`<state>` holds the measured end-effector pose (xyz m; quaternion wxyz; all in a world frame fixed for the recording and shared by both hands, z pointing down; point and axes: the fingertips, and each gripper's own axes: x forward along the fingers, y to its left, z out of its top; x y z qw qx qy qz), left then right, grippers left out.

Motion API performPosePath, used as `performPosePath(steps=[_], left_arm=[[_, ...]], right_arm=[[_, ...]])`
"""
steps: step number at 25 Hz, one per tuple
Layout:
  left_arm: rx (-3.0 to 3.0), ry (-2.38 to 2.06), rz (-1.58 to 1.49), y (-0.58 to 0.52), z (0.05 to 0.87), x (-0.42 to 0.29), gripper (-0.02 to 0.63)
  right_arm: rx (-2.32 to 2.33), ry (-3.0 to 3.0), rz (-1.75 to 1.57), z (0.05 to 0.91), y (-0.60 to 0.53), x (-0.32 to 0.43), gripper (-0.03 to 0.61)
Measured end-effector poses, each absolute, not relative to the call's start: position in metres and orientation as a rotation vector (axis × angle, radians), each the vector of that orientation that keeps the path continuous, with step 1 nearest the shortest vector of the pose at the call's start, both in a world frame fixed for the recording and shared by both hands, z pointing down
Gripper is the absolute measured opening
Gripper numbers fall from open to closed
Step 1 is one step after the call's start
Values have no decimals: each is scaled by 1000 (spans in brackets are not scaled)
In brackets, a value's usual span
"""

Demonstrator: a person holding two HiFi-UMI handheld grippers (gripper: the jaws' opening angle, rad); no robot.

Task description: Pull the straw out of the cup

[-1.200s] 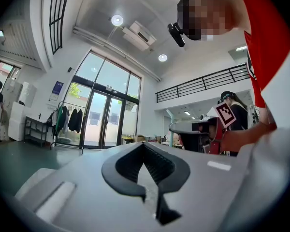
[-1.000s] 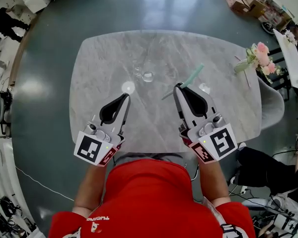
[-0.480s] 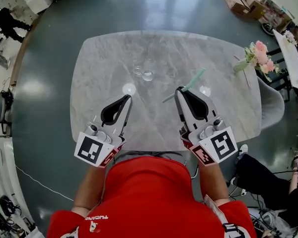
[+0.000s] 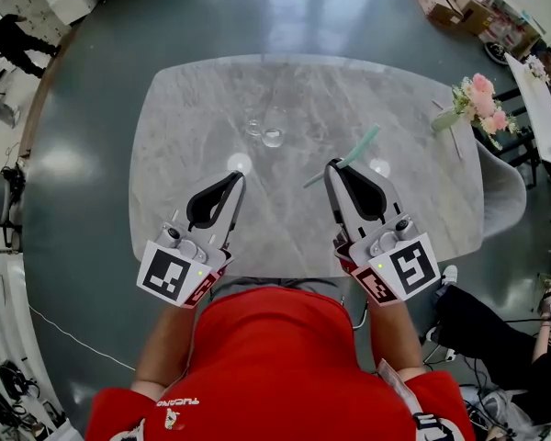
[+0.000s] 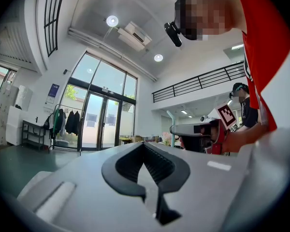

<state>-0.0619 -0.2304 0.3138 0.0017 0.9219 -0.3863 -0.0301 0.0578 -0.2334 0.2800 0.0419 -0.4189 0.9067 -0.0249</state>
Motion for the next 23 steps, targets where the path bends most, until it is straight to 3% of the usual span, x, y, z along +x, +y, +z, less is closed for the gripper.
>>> performPosePath(steps=[23], left_arm=[[2879, -1252, -89, -229, 314, -62, 5]], right_arm=[[-1251, 2788, -74, 280, -234, 59, 15]])
